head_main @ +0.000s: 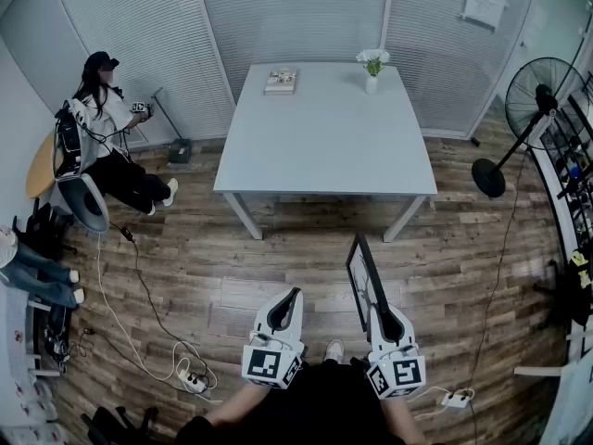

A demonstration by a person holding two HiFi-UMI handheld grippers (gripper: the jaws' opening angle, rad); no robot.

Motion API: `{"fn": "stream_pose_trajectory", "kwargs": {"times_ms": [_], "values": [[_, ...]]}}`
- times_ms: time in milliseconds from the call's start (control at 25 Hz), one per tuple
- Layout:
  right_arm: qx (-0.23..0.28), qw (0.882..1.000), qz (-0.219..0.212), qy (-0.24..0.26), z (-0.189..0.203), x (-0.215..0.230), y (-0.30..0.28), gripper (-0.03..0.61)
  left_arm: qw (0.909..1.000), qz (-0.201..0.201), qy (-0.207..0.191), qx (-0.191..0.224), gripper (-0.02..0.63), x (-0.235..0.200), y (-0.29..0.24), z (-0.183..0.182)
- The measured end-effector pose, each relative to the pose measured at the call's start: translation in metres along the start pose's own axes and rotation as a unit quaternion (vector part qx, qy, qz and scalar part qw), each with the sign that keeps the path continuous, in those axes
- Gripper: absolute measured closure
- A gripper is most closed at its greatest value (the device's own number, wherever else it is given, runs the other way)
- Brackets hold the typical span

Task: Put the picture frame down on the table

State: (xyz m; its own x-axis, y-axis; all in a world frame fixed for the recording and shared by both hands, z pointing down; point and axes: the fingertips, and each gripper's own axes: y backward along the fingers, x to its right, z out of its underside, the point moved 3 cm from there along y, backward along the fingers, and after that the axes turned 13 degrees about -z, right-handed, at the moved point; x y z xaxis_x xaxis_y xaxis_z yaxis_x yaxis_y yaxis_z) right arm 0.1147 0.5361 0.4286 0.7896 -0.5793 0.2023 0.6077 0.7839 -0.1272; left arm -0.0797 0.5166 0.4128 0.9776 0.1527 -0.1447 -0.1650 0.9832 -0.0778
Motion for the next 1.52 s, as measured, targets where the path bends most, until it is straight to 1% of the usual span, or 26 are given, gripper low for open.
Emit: {"fn": "stream_pose_trajectory", "kwargs": {"times_ms": [80, 320, 480, 680, 800, 1000, 1240, 1360, 1520], "values": [[-0.001, 1.0, 0.0, 0.0, -0.001, 0.002, 0.001, 0.514, 1.0, 0.004, -0.006, 0.001, 0.592, 0.003, -0.001, -0.002], [0.004, 1.0, -0.003, -0.006, -0.004, 0.009, 0.006, 0.514, 1.0, 0.003, -0.008, -0.002, 0.592, 0.012, -0.006, 0.001], [0.003, 1.0, -0.006, -0.012, -0.002, 0.02, 0.013, 0.514, 0.9999, 0.007, -0.011, -0.003, 0.592, 0.027, -0.01, 0.003], [0.004, 1.0, -0.012, -0.014, -0.003, 0.041, 0.022, 0.514, 0.9999, 0.001, -0.013, -0.001, 0.591, 0.048, -0.017, 0.006], [0.005, 1.0, -0.018, -0.014, -0.005, 0.059, 0.023, 0.514, 0.9998, -0.007, -0.019, 0.002, 0.592, 0.061, -0.025, 0.005], [0.009, 0.999, -0.036, -0.008, -0.009, 0.081, 0.02, 0.514, 0.9994, -0.031, -0.011, 0.006, 0.592, 0.073, -0.034, 0.006], [0.003, 0.999, -0.038, -0.014, -0.005, 0.096, 0.01, 0.514, 0.999, -0.042, -0.013, -0.003, 0.591, 0.072, -0.048, 0.01], [0.003, 0.999, -0.035, -0.014, -0.005, 0.104, -0.004, 0.514, 0.999, -0.043, -0.01, -0.005, 0.591, 0.066, -0.068, 0.015], [-0.001, 1.0, -0.025, -0.01, -0.006, 0.116, -0.032, 0.517, 0.9994, -0.034, -0.009, -0.006, 0.591, 0.054, -0.102, 0.018]]}}
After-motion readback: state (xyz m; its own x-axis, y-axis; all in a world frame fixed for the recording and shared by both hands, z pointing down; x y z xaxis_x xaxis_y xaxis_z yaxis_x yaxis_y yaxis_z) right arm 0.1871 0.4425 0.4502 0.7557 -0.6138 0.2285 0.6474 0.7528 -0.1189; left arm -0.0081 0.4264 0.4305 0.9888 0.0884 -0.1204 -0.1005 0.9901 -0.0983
